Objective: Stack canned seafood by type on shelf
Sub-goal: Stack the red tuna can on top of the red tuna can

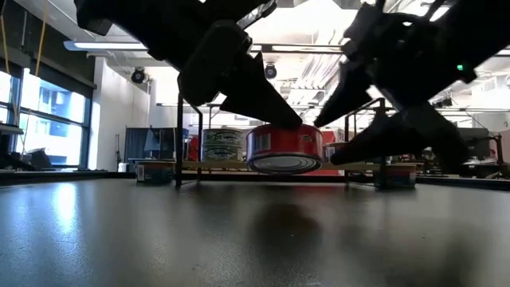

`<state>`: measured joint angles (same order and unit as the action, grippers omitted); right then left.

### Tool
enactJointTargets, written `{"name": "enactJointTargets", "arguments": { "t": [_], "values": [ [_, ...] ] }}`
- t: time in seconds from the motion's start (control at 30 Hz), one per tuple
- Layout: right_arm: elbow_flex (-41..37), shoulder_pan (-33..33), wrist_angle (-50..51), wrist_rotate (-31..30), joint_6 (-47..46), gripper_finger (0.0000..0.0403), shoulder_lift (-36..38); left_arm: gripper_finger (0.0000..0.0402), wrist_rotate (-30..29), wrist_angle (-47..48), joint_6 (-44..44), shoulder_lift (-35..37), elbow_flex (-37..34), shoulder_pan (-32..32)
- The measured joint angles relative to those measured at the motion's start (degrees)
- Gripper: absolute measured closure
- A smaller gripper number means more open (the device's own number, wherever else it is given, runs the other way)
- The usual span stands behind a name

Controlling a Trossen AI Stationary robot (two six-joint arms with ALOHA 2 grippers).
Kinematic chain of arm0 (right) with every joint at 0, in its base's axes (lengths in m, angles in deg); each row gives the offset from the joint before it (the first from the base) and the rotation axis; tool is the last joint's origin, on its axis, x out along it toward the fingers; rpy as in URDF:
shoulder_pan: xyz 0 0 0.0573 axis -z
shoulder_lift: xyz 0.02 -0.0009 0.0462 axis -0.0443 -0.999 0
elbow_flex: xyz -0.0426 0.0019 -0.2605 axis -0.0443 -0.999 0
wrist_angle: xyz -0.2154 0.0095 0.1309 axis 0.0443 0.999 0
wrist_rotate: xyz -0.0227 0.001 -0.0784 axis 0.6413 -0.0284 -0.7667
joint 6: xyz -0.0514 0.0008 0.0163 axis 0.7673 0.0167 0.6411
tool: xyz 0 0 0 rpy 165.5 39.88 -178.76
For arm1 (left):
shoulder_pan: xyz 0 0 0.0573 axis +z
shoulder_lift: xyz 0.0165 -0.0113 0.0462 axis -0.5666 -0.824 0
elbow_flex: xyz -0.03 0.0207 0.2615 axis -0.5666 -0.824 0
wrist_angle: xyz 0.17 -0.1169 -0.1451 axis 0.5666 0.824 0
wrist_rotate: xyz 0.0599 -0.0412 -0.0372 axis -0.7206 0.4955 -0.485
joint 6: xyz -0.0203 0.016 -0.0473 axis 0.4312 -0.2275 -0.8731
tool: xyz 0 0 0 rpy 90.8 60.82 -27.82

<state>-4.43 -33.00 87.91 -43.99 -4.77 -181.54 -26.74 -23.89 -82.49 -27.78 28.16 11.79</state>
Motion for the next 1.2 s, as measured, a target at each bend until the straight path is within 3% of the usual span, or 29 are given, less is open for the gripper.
{"name": "enactJointTargets", "arguments": {
  "t": [0.17, 0.37, 0.67, 0.77, 0.83, 0.93, 1.1, 1.2],
  "values": [
    [0.0, 0.95, -8.71, 2.59, 13.11, 0.0105, -2.1, 0.0401, -0.07, 0.26, 0.29, 0.04, 0.0, 0.0],
    [0.0, 0.93, -16.91, -3.62, 19.72, 0.0107, -7.6, 0.0401, -0.24, -1.23, 0.36, 0.07, 0.0, -0.06],
    [0.1, 0.38, -25.14, -1.41, 13.99, 0.0146, -11.18, 0.0401, -0.93, -2.25, 2.8, 0.29, 0.2, -1.42],
    [-0.09, -1.38, -23.2, -6.31, 9.55, 0.0155, -10.29, 0.0401, -5.22, 3.94, 2.53, 1.8, 0.16, -3.13],
    [-0.11, -2.58, -20.2, -6.39, 4.14, 0.0158, -7.84, 0.0401, -7.18, 10.42, 0.28, 3.83, 0.18, -4.95],
    [0.01, -3.12, -15.07, 2.96, -8.86, 0.0164, -3.59, 0.0401, -8.05, 20.7, -5.82, 6.45, 0.21, -7.32],
    [-0.04, 1.13, -15.23, 29.93, -24.14, 0.0185, -1.82, 0.0401, -7.87, 37.22, -20.62, 7.85, 0.2, -6.98],
    [-0.04, 4.55, -17.06, 38.69, -27.61, 0.0209, -3.76, 0.0401, -5.64, 37.92, -24.33, 6.11, -1.94, -3.83]
  ]
}}
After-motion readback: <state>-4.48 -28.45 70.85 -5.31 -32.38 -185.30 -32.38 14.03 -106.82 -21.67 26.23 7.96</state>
